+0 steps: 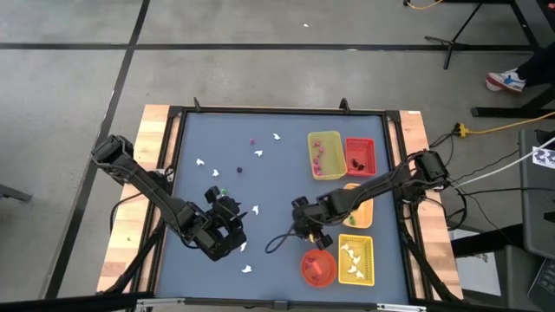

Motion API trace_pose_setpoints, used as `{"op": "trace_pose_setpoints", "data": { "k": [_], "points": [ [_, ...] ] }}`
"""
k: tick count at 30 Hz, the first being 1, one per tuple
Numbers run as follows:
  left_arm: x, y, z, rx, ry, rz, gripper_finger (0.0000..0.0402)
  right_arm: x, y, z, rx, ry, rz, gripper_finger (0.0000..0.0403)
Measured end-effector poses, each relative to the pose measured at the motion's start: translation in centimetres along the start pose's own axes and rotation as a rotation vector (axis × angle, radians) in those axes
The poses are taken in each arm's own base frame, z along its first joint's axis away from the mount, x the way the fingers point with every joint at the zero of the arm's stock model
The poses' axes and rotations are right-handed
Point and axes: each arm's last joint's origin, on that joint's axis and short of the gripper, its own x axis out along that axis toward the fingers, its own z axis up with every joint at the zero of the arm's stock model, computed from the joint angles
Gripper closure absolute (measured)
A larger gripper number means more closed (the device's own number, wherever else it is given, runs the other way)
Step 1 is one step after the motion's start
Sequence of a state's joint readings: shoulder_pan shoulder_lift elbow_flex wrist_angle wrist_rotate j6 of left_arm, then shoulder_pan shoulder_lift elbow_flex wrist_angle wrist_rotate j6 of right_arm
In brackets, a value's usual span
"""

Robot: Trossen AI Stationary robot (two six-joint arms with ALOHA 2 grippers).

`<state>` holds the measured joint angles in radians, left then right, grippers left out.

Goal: Sort Halloween decoration
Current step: Put the violet witch hat toy into the orange bin

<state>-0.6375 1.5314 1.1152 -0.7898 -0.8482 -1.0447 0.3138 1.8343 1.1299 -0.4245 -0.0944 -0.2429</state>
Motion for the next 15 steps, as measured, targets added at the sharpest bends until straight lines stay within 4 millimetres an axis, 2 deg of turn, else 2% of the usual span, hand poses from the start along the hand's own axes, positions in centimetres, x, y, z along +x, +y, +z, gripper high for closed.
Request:
{"op": "trace_pose_setpoints", "data": {
  "k": [8, 15],
  "points": [
    [0.0, 0.0, 0.0, 0.0, 0.0, 0.0, 0.0251, -2.4, 0.4, 2.7, -0.014, 0.022, 0.027, 0.0398],
    [0.0, 0.0, 0.0, 0.001, 0.0, 0.0, 0.0251, -4.9, 3.4, 5.4, -0.038, 0.025, 0.108, 0.0398]
  ]
}}
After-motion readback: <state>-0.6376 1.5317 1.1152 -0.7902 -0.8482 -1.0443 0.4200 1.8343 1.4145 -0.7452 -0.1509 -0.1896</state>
